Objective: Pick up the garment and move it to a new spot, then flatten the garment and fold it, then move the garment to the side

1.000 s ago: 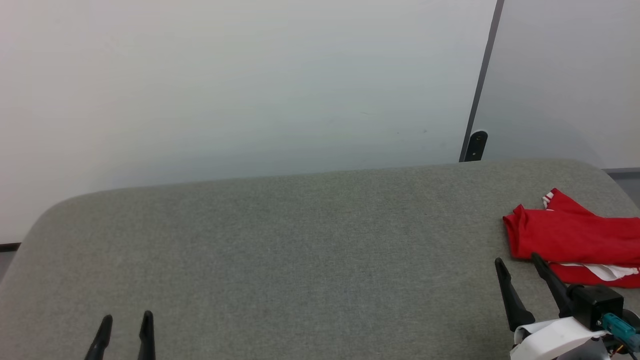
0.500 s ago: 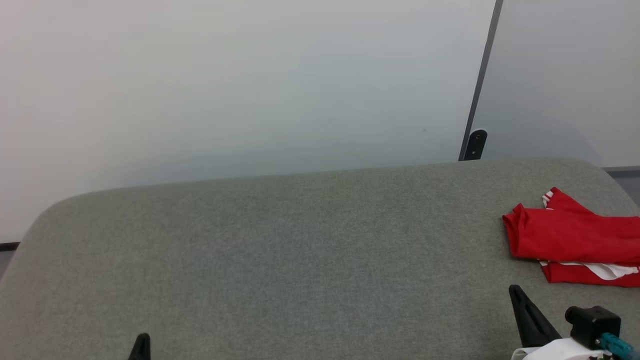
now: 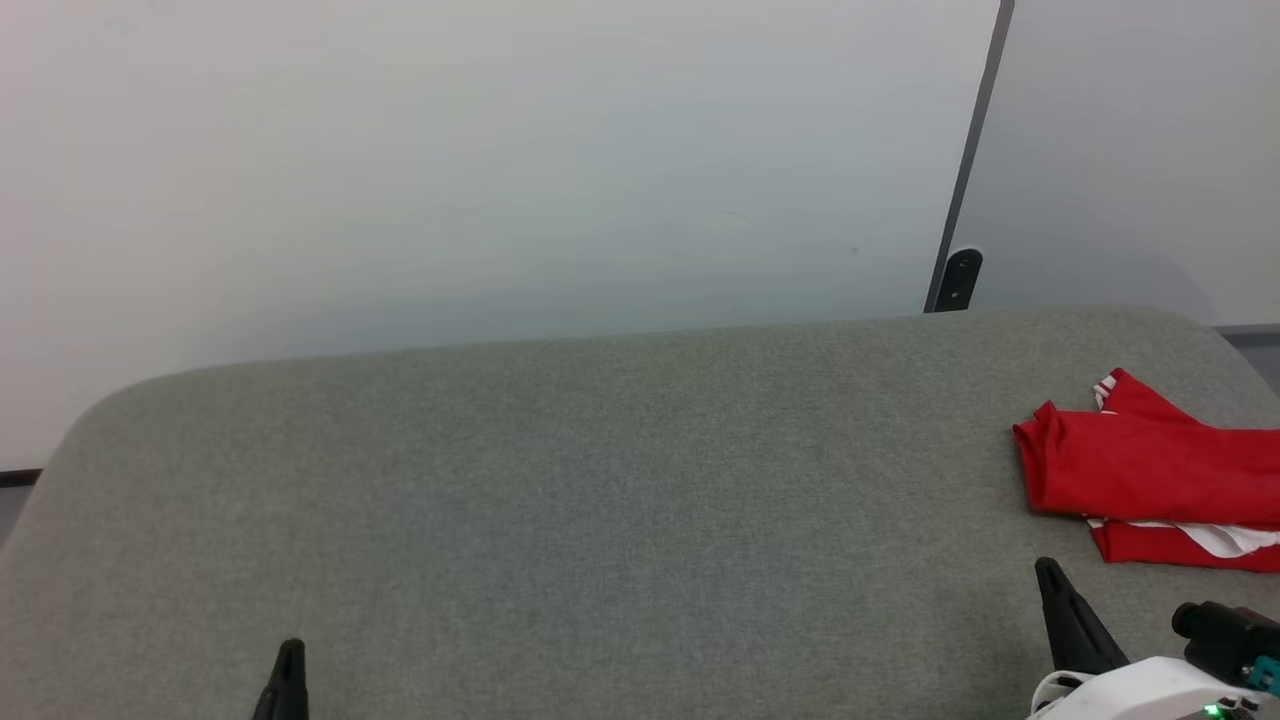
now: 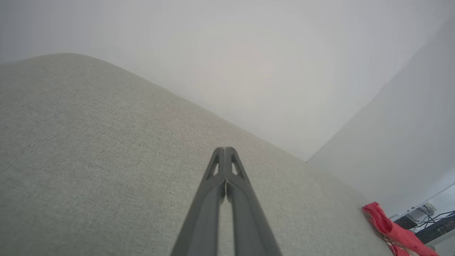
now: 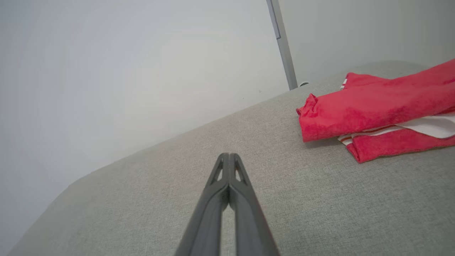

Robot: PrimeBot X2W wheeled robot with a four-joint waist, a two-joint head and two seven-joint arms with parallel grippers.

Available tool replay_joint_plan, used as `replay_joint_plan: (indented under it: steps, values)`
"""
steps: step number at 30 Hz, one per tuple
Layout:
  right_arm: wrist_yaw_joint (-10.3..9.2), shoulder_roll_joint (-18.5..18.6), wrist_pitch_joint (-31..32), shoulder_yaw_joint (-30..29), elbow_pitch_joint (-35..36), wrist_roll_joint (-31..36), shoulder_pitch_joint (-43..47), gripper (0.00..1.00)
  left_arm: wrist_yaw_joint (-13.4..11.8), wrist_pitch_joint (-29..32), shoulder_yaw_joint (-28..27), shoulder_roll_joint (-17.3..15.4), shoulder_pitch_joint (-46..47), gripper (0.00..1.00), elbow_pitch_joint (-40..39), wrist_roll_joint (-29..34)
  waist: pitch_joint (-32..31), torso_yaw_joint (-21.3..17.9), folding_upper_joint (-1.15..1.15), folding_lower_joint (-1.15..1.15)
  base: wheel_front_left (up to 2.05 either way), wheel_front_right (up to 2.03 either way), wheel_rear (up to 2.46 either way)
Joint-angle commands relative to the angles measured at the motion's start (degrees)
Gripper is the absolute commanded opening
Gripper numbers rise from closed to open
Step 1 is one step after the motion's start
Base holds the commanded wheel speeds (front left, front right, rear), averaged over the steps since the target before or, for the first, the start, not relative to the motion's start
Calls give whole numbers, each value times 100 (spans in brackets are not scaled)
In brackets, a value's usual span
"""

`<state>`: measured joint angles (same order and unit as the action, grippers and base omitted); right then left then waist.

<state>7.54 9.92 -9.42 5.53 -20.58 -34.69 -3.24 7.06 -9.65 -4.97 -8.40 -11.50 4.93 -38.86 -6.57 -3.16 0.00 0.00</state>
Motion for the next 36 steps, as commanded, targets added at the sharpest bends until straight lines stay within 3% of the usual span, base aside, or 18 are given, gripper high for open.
replay_joint_plan:
  steps: [1,36]
  values:
    - [-2,-18,59,-92,123,-246,-188,0,13,46,-38,-23,188,0,-32,-225,13,7,0,0,0,0,0]
    - [-4,-327,750,-602,379,-2728,-268,0,34,754,-96,233,920,0,387,-2526,235,111,0,0,0,0,0]
